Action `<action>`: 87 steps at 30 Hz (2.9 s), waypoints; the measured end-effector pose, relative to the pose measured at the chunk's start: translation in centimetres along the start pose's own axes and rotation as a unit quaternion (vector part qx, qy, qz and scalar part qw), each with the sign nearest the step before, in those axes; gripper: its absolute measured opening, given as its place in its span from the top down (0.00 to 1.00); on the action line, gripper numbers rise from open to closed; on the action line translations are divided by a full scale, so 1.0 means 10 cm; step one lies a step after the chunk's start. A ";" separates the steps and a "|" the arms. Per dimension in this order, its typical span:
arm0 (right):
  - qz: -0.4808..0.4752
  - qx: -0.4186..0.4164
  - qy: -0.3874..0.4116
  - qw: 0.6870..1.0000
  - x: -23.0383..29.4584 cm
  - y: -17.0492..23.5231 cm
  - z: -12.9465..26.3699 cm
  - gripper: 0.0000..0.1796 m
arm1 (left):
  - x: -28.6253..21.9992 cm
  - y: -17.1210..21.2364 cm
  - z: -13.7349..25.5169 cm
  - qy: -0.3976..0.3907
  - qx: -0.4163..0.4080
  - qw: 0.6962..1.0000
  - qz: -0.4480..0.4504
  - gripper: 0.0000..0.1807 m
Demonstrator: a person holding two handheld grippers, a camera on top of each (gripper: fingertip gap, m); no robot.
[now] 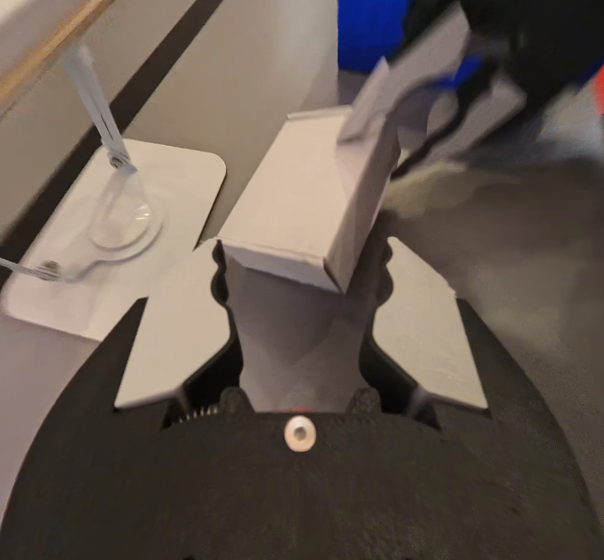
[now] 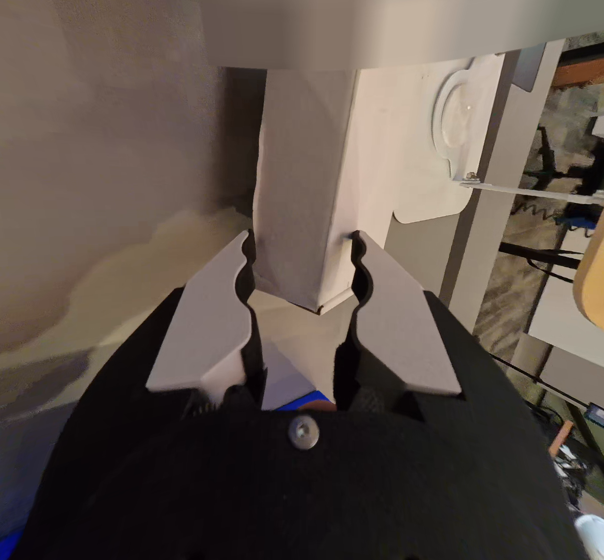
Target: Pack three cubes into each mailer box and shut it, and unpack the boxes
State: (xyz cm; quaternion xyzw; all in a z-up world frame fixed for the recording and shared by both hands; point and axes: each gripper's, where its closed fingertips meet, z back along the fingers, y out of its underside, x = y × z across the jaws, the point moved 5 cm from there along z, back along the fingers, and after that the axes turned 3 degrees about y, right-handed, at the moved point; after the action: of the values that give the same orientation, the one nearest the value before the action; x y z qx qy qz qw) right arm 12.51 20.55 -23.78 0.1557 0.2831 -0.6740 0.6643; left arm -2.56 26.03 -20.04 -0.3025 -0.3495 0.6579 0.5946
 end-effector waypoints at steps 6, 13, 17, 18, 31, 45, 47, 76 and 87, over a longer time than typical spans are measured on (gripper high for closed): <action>-0.011 -0.024 -0.053 0.998 -0.04 0.01 0.09 0.68 | -0.23 0.29 -0.31 -0.094 0.170 0.958 -0.211 0.48; -0.030 -0.037 -0.066 0.997 -0.06 0.06 0.16 0.67 | -0.28 0.27 -0.53 -0.187 0.188 0.912 -0.313 0.62; 0.021 0.006 0.051 0.998 0.02 0.03 0.15 0.47 | -0.29 0.21 -0.51 -0.166 0.181 0.932 -0.267 0.62; 0.045 0.012 0.096 0.994 0.03 0.00 0.15 0.49 | -0.29 0.19 -0.51 -0.159 0.182 0.935 -0.259 0.62; -0.028 -0.030 0.012 0.999 -0.04 -0.08 0.19 0.70 | -0.35 0.15 -0.53 -0.162 0.194 0.934 -0.254 0.62; -0.111 -0.091 -0.142 0.979 -0.24 -0.01 0.23 0.68 | -0.36 0.10 -0.53 -0.170 0.169 0.938 -0.251 0.64; -0.115 -0.093 -0.149 0.978 -0.24 -0.01 0.23 0.68 | -0.36 0.10 -0.53 -0.169 0.169 0.937 -0.253 0.64; 0.009 -0.053 0.167 0.984 -0.13 -0.15 0.43 0.95 | -0.25 0.00 -0.49 -0.097 0.160 0.969 -0.162 0.64; -0.199 -0.167 0.017 0.965 -0.46 -0.05 0.61 1.00 | -0.30 -0.01 -0.51 -0.119 0.138 0.963 -0.200 0.65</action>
State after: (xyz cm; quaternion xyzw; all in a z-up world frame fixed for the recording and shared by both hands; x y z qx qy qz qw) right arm 13.38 20.69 -16.18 -0.0058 0.4279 -0.7333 0.5283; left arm 1.96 23.61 -22.94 -0.0613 -0.3767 0.5989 0.7040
